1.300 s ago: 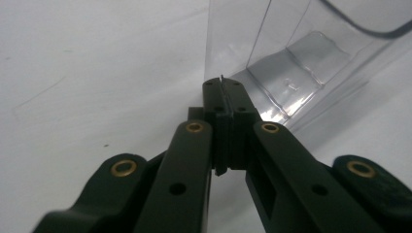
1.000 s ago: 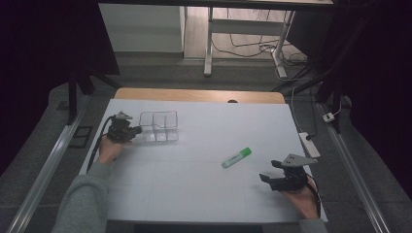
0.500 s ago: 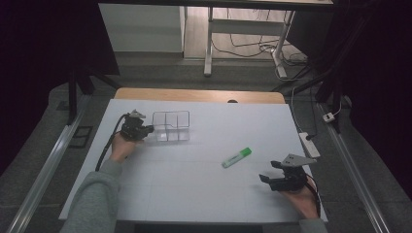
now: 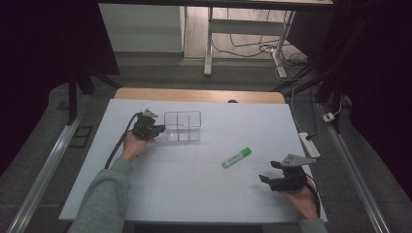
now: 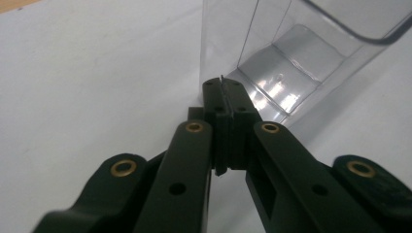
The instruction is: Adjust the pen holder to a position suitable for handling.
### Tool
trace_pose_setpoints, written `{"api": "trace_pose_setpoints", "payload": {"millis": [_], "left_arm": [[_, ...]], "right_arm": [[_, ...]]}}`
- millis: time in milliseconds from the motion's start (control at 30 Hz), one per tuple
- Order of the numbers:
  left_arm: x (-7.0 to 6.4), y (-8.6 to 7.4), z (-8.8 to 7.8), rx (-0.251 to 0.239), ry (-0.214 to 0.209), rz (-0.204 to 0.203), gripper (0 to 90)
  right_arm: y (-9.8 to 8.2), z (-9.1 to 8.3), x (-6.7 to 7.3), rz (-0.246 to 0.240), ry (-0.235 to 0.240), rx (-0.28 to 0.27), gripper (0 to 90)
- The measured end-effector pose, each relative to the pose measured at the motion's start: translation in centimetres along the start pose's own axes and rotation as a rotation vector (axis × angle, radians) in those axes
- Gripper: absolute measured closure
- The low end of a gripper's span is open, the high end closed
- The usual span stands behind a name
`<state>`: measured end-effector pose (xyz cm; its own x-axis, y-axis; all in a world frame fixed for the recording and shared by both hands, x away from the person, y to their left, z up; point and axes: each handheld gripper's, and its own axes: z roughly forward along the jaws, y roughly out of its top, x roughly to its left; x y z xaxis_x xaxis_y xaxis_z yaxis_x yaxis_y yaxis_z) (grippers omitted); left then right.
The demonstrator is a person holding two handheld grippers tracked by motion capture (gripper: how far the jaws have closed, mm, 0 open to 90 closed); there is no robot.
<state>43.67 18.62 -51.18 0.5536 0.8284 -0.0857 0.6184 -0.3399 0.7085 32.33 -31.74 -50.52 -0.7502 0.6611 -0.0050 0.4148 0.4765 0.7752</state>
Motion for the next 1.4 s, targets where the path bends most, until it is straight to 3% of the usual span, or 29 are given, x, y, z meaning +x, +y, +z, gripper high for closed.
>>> {"api": "trace_pose_setpoints", "payload": {"millis": [333,967,1333,1400], "left_arm": [[-1.7,1.4,1.1,0.009,-0.021,0.041,89.0],[-3.8,3.5,3.1,0.014,-0.048,0.061,89.0],[-4.2,3.8,2.9,0.006,-0.049,0.073,89.0],[-4.2,3.7,2.5,0.007,-0.036,0.092,89.0]], "right_arm": [[0.0,0.0,0.0,-0.001,0.002,0.001,24.1],[0.0,0.0,0.0,0.001,0.006,0.001,24.2],[0.0,0.0,0.0,0.001,0.003,-0.002,24.2],[0.0,-0.1,0.1,0.001,0.002,0.000,24.2]]}}
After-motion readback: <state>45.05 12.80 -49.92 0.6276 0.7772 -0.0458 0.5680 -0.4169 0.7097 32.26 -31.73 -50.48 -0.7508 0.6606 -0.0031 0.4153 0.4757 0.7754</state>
